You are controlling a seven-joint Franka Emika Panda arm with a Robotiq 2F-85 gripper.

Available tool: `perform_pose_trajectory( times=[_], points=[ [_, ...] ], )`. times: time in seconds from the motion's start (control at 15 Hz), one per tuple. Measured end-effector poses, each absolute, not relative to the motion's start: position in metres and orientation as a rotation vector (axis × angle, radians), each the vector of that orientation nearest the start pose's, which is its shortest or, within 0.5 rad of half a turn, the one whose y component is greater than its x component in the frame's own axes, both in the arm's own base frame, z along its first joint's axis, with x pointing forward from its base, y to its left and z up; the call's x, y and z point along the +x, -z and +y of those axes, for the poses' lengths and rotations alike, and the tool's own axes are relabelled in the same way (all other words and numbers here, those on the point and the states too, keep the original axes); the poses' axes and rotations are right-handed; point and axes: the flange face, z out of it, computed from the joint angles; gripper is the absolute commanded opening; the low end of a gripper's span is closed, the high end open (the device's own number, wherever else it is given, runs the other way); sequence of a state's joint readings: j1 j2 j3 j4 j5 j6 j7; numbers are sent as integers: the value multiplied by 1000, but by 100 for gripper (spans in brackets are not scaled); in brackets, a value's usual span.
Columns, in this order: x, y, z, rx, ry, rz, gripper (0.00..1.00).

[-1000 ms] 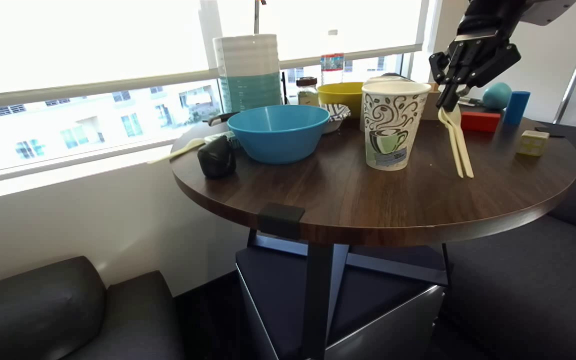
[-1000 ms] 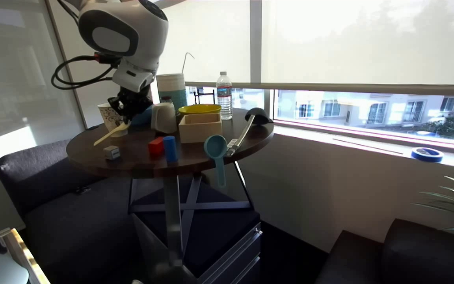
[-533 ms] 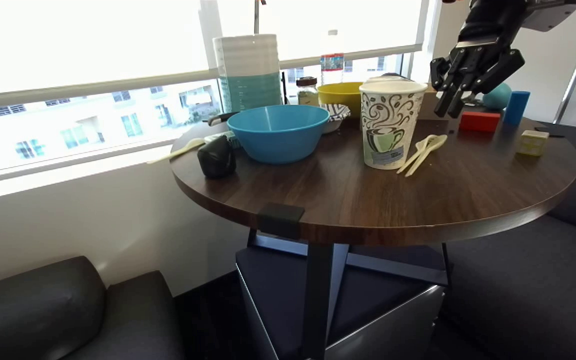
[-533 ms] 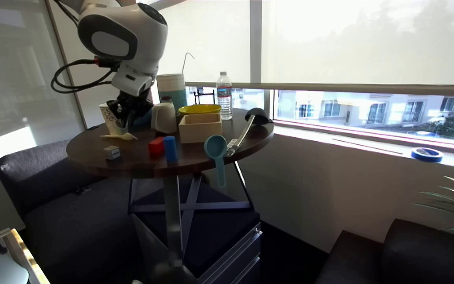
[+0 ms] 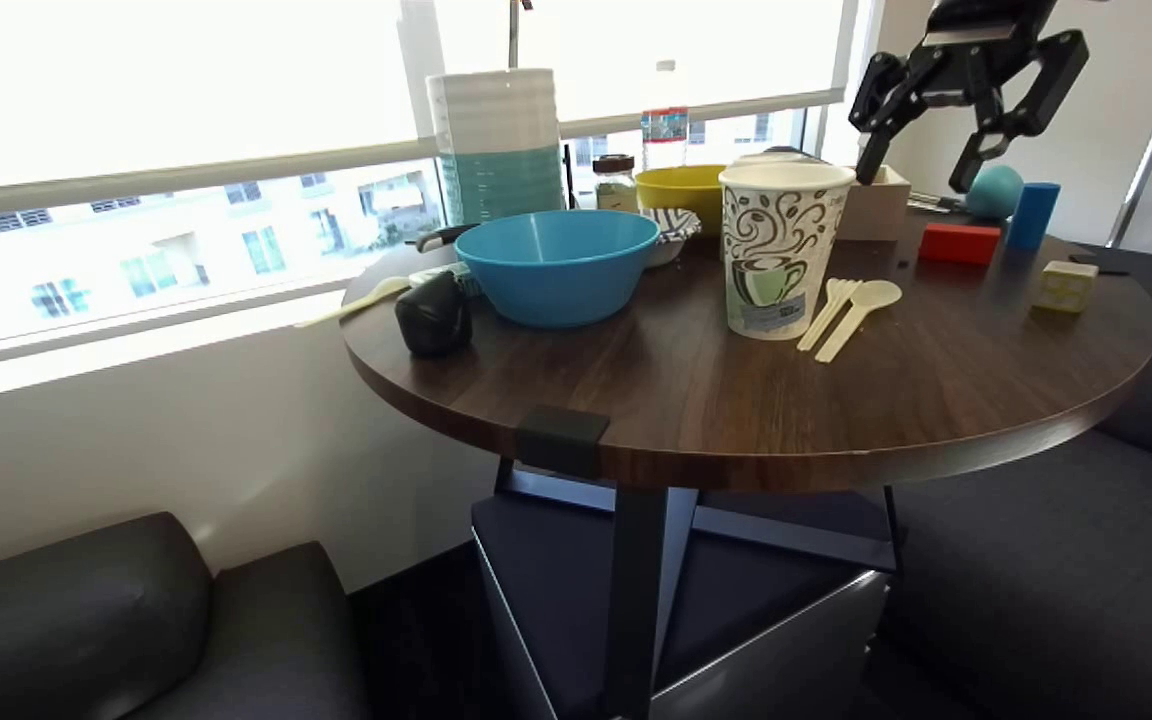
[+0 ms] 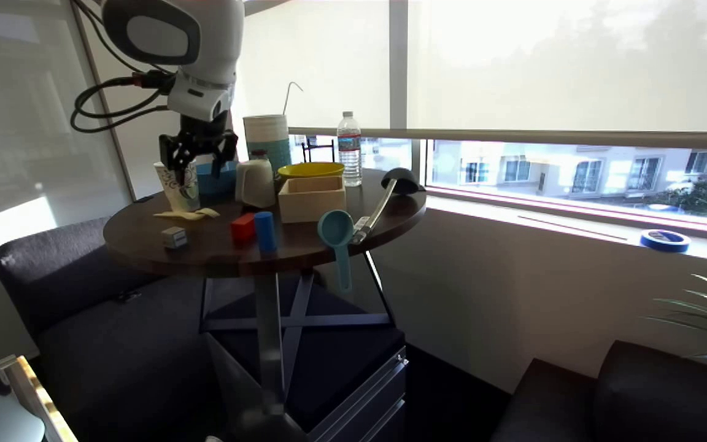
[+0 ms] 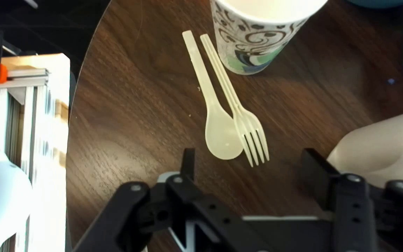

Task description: Remove the folk and spoon from the coffee cup

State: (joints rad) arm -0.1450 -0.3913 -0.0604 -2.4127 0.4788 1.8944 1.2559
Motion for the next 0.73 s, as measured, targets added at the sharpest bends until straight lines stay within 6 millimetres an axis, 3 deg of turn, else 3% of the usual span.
perform_pose_trajectory(
  times=[0.47,0.73],
  points=[
    [394,-538,-2,-2274,-154,1912,100],
    [387,-557,12,-2342,-89,1878,100]
  ],
)
